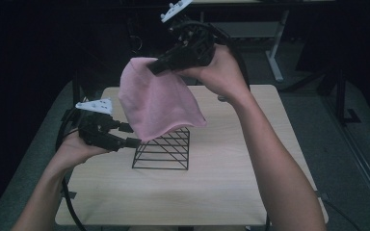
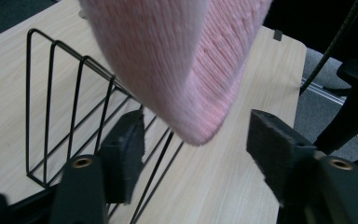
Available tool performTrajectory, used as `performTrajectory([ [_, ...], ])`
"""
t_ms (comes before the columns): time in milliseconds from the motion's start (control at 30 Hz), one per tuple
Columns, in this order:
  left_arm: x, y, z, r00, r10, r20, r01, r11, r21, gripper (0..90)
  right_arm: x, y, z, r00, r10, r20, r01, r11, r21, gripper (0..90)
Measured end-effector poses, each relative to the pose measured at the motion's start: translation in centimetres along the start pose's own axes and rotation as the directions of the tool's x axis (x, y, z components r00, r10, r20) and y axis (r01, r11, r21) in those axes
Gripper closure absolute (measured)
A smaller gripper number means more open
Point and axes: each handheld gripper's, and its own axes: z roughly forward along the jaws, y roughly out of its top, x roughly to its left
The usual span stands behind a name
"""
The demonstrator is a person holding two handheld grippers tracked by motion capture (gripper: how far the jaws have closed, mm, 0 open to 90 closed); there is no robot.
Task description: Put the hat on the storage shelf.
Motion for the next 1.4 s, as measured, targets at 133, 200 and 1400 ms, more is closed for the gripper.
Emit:
performTrajectory([
  [133,0.6,-0.4,-0.4,0.9994,-0.034,-0.01,0.034,0.9993,-0.017,56.8,0.2,0.5,0.7,0.9999,-0.013,-0.007,0.013,1.0,-0.007,82.8],
  [200,0.9,-0.7,-0.6,0.9991,-0.041,-0.015,0.04,0.9989,-0.023,67.3,0.4,0.7,1.0,0.9999,-0.014,-0.01,0.013,1.0,-0.01,82.8],
  [1400,3.3,-1.5,1.4,0.992,-0.052,-0.115,0.061,0.9953,0.075,83.8,-3.8,-5.2,2.9,0.9923,0.12,0.03,-0.12,0.993,-0.002,82.8],
])
